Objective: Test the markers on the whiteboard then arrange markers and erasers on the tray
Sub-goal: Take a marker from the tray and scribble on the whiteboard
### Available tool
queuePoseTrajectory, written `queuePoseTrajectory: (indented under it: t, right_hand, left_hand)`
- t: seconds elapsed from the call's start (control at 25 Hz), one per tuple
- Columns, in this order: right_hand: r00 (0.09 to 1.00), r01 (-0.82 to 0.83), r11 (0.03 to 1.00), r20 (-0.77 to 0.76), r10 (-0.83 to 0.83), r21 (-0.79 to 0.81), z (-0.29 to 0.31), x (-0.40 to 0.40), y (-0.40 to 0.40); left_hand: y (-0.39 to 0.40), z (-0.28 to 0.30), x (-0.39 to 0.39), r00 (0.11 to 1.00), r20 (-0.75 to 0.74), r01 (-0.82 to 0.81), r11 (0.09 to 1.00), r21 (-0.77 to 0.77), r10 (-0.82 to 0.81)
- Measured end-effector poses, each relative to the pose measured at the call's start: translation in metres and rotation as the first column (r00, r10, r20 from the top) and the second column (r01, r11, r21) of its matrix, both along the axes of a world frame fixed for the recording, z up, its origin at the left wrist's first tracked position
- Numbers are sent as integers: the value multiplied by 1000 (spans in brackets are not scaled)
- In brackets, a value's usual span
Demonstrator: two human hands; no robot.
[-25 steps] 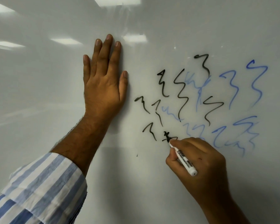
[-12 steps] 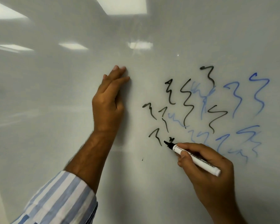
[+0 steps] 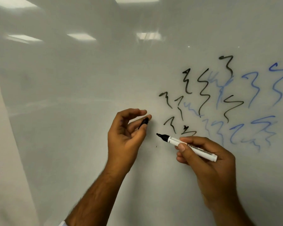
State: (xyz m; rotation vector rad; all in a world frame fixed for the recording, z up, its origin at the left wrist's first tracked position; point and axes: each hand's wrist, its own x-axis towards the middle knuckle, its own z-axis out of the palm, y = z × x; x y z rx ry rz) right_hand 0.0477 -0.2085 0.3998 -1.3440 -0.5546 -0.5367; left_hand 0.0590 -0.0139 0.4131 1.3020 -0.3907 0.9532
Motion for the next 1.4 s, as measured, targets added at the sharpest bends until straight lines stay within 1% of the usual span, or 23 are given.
queuePoseTrajectory:
  t: [0.12, 0.28, 0.52, 0.6, 0.72, 0.92, 1.12, 1.2, 1.28, 1.4]
  right_hand:
    - [999, 2, 1000, -34, -2, -5, -9, -12, 11]
    - [996, 37, 997, -81, -43, -69, -24, -27, 25]
    - [986, -25, 985, -165, -3, -170, -59, -44, 46]
    - [978, -55, 986, -207, 21, -158, -72, -46, 52]
    - [961, -84, 989, -272, 48, -124, -88, -45, 58]
    - [944, -94, 988, -327, 49, -124, -100, -35, 53]
    - [932, -164, 974, -347, 100, -158, -108, -12, 43]
    - [929, -184, 969, -350, 118, -162, -111, -3, 40]
    - [930, -210, 959, -341, 136, -189, -118, 5, 35]
    - [921, -252, 950, -348, 177, -183, -128, 17, 27]
  left_hand:
    - [4, -27, -20, 985, -95, 142, 988, -53, -146]
    - [26, -51, -43, 958, -190, 207, 976, -65, -216]
    - [58, -88, -62, 934, -275, 255, 965, 62, -229]
    - [65, -100, -63, 922, -307, 273, 959, 80, -237]
    - [73, -114, -63, 895, -358, 303, 952, 44, -268]
    - [68, -134, -55, 859, -405, 328, 944, -35, -313]
    - [47, -143, -38, 844, -442, 334, 943, -8, -303]
    - [34, -146, -28, 845, -423, 328, 942, -71, -327]
    - [14, -151, -20, 844, -398, 304, 932, -196, -359]
    - [-14, -162, -9, 863, -395, 191, 927, -324, -316]
